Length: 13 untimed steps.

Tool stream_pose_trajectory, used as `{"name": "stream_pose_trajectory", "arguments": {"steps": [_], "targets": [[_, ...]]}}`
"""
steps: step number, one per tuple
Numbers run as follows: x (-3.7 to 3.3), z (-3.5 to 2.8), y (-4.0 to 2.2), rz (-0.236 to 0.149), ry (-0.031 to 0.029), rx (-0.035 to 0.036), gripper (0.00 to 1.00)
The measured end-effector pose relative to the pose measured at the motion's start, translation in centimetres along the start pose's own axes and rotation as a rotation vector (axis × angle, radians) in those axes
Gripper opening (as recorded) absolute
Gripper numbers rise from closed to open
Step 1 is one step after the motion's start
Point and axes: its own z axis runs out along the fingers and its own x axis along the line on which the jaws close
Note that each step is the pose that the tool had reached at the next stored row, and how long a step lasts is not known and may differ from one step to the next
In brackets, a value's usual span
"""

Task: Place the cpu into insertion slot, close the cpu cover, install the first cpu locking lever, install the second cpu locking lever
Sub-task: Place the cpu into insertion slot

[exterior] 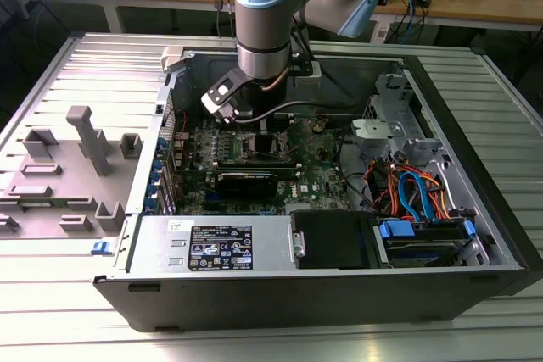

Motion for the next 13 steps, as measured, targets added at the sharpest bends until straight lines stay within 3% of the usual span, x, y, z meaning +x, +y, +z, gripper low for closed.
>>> {"name": "stream_pose_trajectory", "arguments": {"steps": [11, 13], "targets": [[0.02, 0.06, 0.01, 0.000, 0.0011, -0.0005, 0.54], [0.02, 0.08, 0.01, 0.000, 0.0011, -0.0007, 0.62]]}}
